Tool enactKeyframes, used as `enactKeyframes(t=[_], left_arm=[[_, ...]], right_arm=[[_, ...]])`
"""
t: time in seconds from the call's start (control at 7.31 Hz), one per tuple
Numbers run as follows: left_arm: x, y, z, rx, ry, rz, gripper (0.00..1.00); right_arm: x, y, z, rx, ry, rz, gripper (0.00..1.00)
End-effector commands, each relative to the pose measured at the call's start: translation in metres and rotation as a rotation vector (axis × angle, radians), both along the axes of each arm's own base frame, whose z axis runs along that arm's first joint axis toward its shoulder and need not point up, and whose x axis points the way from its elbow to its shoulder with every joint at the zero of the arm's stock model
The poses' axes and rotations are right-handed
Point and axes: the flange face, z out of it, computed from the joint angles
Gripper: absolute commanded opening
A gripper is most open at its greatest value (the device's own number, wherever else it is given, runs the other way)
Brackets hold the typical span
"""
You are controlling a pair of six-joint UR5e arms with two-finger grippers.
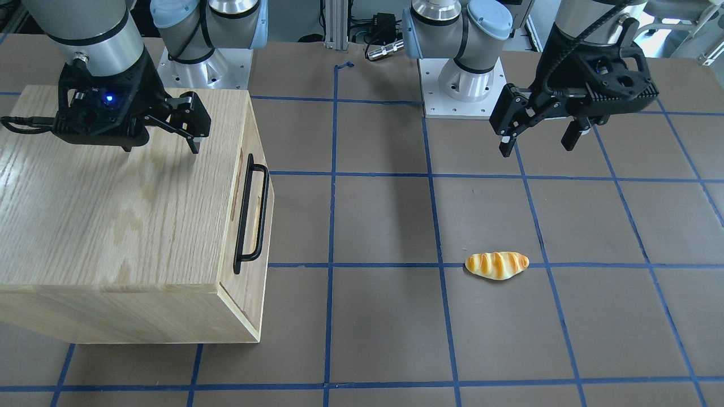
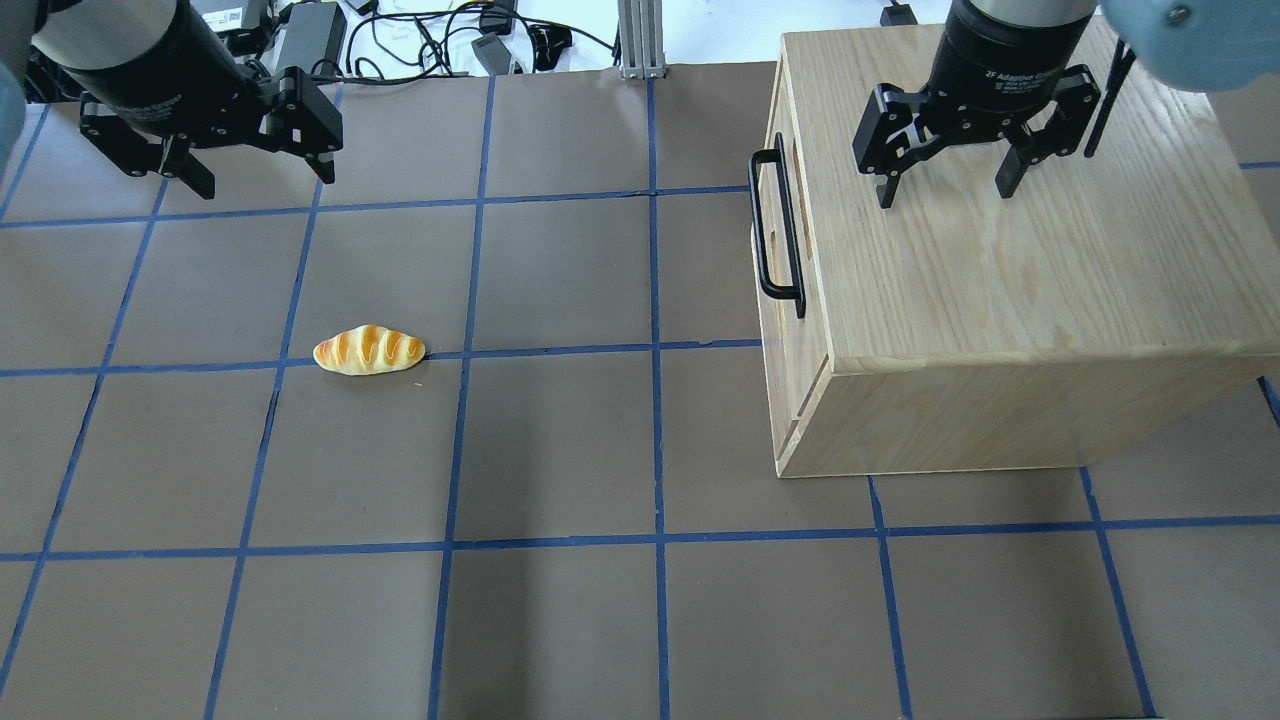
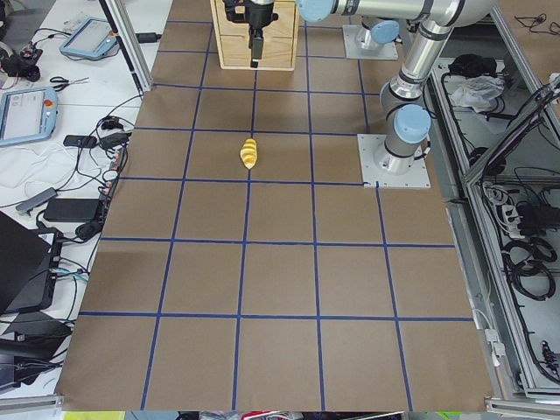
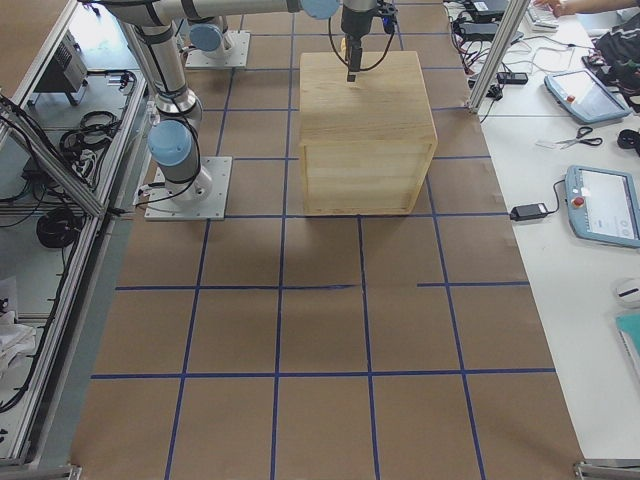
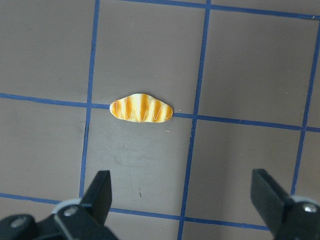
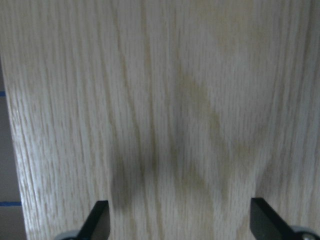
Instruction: Open upper drawer
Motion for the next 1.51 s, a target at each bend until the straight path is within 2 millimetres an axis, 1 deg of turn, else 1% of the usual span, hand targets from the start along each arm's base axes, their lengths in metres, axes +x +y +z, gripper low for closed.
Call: enactKeyframes(t=[0.0,0.68,0.82,0.96,1.37], left_arm=[[-0.0007,0.0004,0.0003,-0.001,0.001,0.006,1.0],[-0.0014,0.0006,0.0,0.001,0.008,0.011,1.0],[-0.0041,0.0046,-0.0041,0.042,0.013,0.007,1.0],[-0.0081,0.0075,-0.0021,0.062,0.016,0.0,1.0],[-0.0099,0.0095,-0.0055,0.088,0.018,-0.008,1.0]], right_arm=[[0.0,0.0,0.0003,-0.001,0.0,0.001,1.0],[0.0,-0.0001,0.0003,-0.001,0.0,-0.001,1.0],[0.0,-0.0001,0.0003,-0.001,0.0,-0.001,1.0],[0.0,-0.0001,0.0003,-0.001,0.0,-0.001,1.0],[0.0,-0.0001,0.0003,-0.001,0.0,-0.001,1.0]])
